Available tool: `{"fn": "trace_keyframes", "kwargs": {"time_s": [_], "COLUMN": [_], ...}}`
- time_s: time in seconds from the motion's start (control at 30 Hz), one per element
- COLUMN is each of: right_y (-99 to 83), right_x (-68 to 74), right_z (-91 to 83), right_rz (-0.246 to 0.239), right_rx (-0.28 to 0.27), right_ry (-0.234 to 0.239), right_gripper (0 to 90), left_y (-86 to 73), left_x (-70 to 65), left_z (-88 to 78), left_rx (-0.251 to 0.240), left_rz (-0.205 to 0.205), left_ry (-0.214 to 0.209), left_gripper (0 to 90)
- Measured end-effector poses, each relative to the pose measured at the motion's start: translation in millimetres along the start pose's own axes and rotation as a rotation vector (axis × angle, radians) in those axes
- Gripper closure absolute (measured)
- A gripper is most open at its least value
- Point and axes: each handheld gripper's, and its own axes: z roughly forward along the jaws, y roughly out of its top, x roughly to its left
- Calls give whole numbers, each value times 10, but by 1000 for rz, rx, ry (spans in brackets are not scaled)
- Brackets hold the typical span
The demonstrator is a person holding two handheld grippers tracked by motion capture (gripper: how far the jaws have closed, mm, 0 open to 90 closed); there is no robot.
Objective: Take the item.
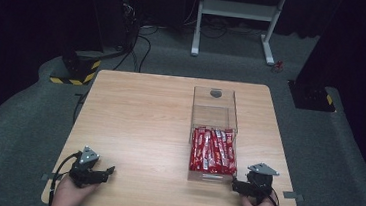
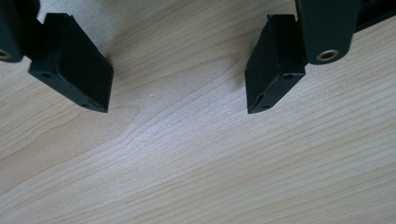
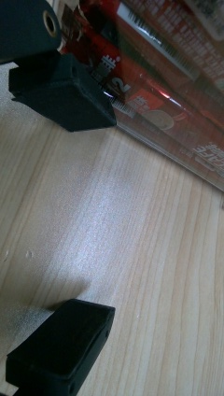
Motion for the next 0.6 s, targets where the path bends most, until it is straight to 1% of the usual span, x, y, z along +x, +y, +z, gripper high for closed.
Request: {"fn": "trace_keyframes", "kwargs": {"time_s": [0.17, 0.3, 0.37, 0.43, 0.5, 0.57, 0.6], "right_y": [0, 0, 0, 0, 0, 0, 0], "right_x": [0, 0, 0, 0, 0, 0, 0], "right_z": [0, 0, 0, 0, 0, 0, 0], "right_rz": [0, 0, 0, 0, 0, 0, 0], "right_rx": [0, 0, 0, 0, 0, 0, 0], "right_ry": [0, 0, 0, 0, 0, 0, 1], "right_gripper": [91, 91, 91, 91, 91, 91, 91], "left_y": [15, 32, 39, 50, 68, 82, 84], "left_x": [-24, -49, -68, -85, -93, -105, -106], "left_z": [-17, -36, -54, -80, -109, -133, -137], "left_rx": [-17, -27, -45, -76, -103, -131, -135], "left_rz": [2, 19, 30, 29, 19, 1, -1], "left_ry": [-1, 1, 7, 8, 9, -5, -8], "left_gripper": [240, 248, 263, 271, 271, 282, 282]}}
